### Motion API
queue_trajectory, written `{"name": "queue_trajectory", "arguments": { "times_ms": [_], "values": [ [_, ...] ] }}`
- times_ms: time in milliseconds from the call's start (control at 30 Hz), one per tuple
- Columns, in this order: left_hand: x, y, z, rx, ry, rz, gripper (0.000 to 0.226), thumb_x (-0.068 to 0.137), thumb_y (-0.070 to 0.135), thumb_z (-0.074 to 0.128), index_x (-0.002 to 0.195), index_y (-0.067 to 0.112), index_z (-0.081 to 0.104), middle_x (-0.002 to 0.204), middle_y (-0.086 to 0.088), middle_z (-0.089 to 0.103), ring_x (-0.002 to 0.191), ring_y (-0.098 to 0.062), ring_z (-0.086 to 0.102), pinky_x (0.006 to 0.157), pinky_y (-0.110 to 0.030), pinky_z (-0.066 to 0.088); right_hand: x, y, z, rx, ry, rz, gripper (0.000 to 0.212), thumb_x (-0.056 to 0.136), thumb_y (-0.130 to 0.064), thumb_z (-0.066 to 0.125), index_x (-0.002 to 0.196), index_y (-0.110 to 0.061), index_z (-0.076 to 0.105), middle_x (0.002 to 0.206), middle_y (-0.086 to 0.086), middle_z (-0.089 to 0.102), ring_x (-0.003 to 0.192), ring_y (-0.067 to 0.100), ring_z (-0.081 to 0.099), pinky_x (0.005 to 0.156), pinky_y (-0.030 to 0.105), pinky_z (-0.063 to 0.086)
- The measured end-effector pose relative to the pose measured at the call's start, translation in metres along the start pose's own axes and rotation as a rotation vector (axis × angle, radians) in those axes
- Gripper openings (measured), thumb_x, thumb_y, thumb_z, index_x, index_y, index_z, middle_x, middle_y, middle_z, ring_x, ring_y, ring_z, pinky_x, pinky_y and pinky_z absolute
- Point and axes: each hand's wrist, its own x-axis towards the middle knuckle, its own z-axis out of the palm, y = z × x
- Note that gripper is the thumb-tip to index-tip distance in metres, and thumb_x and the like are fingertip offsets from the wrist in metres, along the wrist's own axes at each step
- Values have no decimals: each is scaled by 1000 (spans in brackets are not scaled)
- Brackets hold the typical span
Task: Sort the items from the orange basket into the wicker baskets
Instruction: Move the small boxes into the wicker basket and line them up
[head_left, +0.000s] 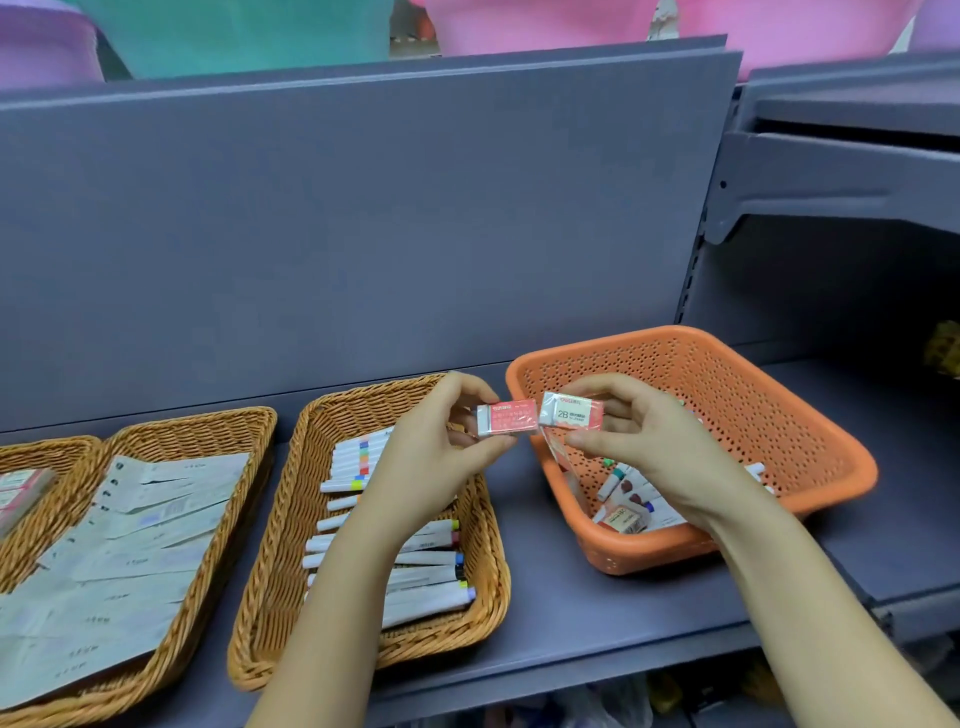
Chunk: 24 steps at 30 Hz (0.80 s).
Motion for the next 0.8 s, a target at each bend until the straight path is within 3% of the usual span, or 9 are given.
{"name": "queue_trajectory", "arguments": {
  "times_ms": [133, 267, 367, 433, 567, 700, 800],
  "values": [
    [-4, -3, -8, -154, -37, -99, 5, 87, 19, 65, 92, 19, 63, 81, 9, 61, 74, -9, 55, 69, -28, 52, -3, -1, 8, -5, 5, -5, 33, 78, 5, 68, 100, -20, 65, 100, 3, 69, 90, 17, 64, 82, 25, 53],
    [-6, -2, -15, -255, -75, -179, 18, 96, 18, 50, 87, 10, 63, 76, -2, 55, 66, -8, 55, 61, -25, 53, -6, 0, 17, -32, 11, -7, 33, 80, 4, 67, 101, -21, 65, 100, 8, 70, 91, 28, 63, 84, 43, 52],
    [-8, -2, -19, -304, -107, -202, 18, 98, 14, 47, 100, 10, 65, 75, 0, 56, 61, -7, 55, 56, -22, 52, -9, 0, 23, -50, 35, -7, 33, 80, 2, 68, 101, -23, 66, 101, 13, 69, 87, 26, 61, 85, 50, 50],
    [-10, -3, -21, -332, -130, -196, 21, 99, 13, 45, 106, 15, 65, 80, -2, 57, 60, -8, 55, 56, -22, 52, -9, 0, 27, -49, 46, -11, 34, 80, 2, 68, 101, -24, 66, 100, 13, 69, 85, 24, 60, 82, 47, 50],
    [-13, -6, -24, -455, -194, -254, 19, 95, 10, 52, 108, 17, 64, 81, 1, 60, 64, -7, 58, 60, -21, 52, -8, 3, 36, -9, 50, -15, 35, 81, 5, 66, 98, -25, 67, 93, 0, 71, 84, 17, 60, 75, 27, 48],
    [-19, -10, -32, -492, -249, -291, 32, 84, -7, 62, 109, 14, 63, 84, 4, 65, 72, -7, 62, 67, -23, 56, 0, 5, 44, -12, 37, -28, 33, 81, 6, 65, 97, -23, 67, 95, 7, 71, 81, 17, 61, 74, 23, 50],
    [-25, -13, -43, -365, -171, -269, 32, 83, 0, 66, 105, 23, 67, 90, 12, 67, 81, -4, 62, 67, -22, 56, 9, 7, 53, -112, -3, -67, 32, 80, 1, 68, 97, -25, 67, 96, 3, 71, 84, 15, 64, 79, 25, 50]
  ]
}}
